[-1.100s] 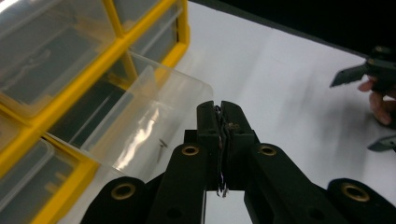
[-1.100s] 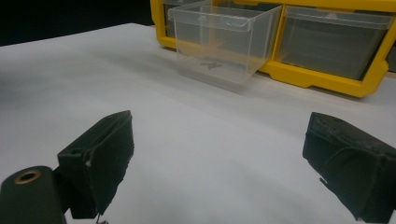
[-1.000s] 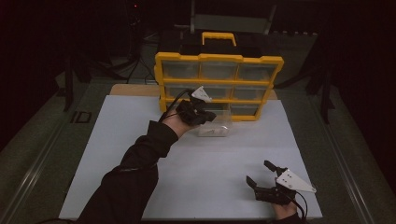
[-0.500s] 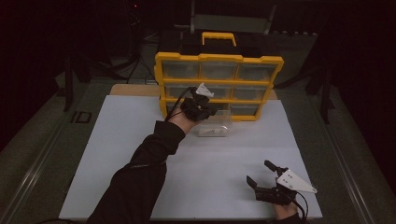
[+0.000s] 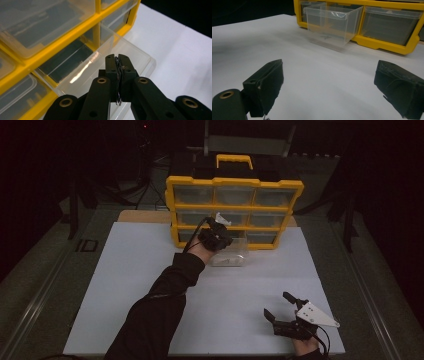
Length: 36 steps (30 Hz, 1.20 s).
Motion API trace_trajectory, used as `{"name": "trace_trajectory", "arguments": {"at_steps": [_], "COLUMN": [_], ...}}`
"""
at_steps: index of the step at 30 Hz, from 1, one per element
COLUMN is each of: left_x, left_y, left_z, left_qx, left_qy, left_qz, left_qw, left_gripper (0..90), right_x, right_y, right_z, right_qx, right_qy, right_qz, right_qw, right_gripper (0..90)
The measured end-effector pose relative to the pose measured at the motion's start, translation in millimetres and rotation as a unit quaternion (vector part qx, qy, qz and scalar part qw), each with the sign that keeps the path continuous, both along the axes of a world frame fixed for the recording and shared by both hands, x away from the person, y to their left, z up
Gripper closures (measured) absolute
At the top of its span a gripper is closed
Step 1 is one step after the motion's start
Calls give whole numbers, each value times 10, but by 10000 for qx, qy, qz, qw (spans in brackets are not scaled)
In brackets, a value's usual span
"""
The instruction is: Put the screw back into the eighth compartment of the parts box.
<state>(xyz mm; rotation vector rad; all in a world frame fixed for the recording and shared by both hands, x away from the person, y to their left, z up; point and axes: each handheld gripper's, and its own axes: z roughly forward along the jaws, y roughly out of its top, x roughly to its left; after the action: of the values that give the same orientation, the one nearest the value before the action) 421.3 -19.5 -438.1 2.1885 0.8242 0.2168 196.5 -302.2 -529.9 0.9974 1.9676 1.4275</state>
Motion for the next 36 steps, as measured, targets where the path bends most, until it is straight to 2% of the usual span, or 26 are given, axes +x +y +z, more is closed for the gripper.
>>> {"name": "trace_trajectory", "arguments": {"at_steps": [4, 12, 20, 24, 30, 34, 36], "left_x": [34, 116, 160, 186, 203, 179, 160], "left_y": [-7, -23, -86, -117, -119, -77, -59], "left_z": [-68, -192, -278, -297, -287, -216, -185], "left_qx": [132, 447, 587, 670, 585, 387, 350], "left_qy": [31, 324, 494, 499, 521, 489, 488], "left_qz": [70, 33, 29, 21, 74, 136, 161], "left_qw": [9999, 9985, 9970, 9965, 9969, 9980, 9981], "left_gripper": [865, 864, 860, 855, 648, 534, 448], "right_x": [-1, 0, 0, 0, 5, 6, 4], "right_y": [-9, -19, -26, -20, -28, -27, -24], "right_z": [1, -4, -6, -8, -13, -14, -14], "right_qx": [13, 18, 18, 24, 35, 31, 23], "right_qy": [-5, 10, 24, 34, 36, 39, 38], "right_qz": [-9, -13, -35, -13, -18, -23, -21], "right_qw": [10000, 10000, 10000, 10000, 10000, 10000, 10000], "right_gripper": [88, 88, 88, 88, 88, 88, 88]}}
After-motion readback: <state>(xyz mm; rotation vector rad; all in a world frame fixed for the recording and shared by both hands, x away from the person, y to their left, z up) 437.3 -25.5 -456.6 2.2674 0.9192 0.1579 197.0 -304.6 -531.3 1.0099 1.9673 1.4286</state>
